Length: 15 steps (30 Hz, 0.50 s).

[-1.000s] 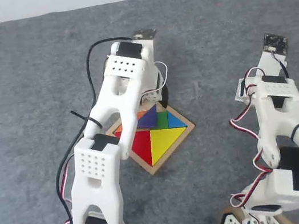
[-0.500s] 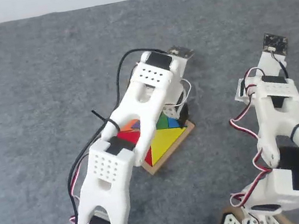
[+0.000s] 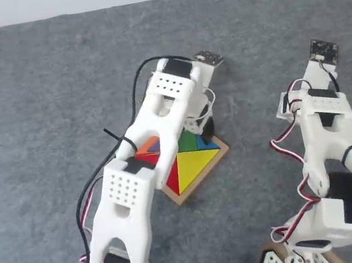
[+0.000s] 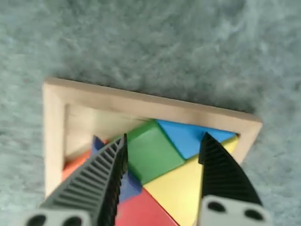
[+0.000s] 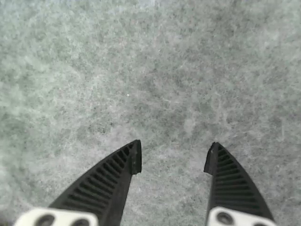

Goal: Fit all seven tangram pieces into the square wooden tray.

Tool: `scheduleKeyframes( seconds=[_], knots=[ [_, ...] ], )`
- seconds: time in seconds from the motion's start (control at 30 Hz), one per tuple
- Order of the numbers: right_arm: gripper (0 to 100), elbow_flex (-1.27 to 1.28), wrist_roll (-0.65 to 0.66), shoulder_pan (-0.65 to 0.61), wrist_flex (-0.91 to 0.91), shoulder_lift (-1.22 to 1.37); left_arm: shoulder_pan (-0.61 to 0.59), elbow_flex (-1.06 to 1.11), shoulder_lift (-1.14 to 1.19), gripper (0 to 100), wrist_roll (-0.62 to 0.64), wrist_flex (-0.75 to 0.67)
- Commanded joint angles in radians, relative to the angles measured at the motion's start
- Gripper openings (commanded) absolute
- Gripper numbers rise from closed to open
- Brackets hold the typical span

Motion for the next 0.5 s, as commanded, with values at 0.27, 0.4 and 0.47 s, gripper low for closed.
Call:
scheduleKeyframes(
  seconds=[0.27,0.4,0.47],
  knots=[
    [23.8,-0.008,0.015,-0.015,-0.016,-0.054,-0.133,-0.082,-0.028,24,-0.071,-0.017],
    [23.8,-0.008,0.015,-0.015,-0.016,-0.054,-0.198,-0.162,-0.028,24,-0.071,0.037],
    [23.8,-0.008,0.015,-0.015,-0.016,-0.054,-0.213,-0.179,-0.028,24,-0.071,0.061]
  ],
)
